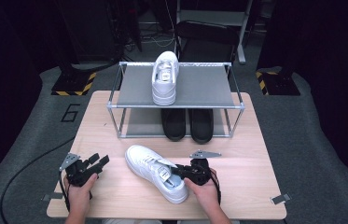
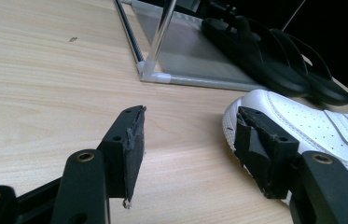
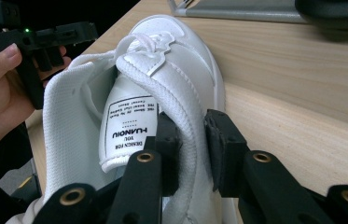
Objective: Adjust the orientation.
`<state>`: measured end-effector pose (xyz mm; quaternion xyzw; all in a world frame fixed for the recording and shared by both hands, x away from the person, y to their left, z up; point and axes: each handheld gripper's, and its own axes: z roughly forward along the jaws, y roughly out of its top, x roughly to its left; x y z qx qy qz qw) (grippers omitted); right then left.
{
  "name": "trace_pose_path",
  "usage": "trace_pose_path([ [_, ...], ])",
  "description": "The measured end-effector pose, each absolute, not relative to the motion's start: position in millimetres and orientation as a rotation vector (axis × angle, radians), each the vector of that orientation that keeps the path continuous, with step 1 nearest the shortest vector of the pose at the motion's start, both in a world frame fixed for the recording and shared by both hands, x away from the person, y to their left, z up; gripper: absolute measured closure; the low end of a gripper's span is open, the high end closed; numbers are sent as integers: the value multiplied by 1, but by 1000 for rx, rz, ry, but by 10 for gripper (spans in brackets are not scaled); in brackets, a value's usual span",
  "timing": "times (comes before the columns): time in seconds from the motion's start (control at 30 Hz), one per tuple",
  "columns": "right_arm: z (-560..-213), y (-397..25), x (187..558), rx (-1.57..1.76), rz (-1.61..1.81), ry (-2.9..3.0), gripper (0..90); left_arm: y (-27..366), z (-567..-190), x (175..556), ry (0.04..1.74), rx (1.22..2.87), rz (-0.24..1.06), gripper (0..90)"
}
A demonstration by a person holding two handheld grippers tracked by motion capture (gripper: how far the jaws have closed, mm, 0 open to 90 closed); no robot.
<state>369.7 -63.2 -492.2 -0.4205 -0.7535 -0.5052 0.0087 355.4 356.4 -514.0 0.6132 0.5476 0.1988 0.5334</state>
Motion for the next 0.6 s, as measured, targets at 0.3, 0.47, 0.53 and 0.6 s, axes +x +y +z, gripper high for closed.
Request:
trace_pose_path([
  [0.3,-494,-65,369,-1318,-1626,-2350,784,359,-515,356,1311,1449,478,431],
  [0.47,-495,-65,365,-1354,-1659,-2310,789,359,-516,356,1319,1442,477,432],
  [0.53,-495,-66,365,-1349,-1674,-2306,789,360,-516,356,1317,1442,479,432],
  [0.6,-496,-66,363,-1368,-1671,-2289,789,360,-515,356,1322,1441,473,433],
])
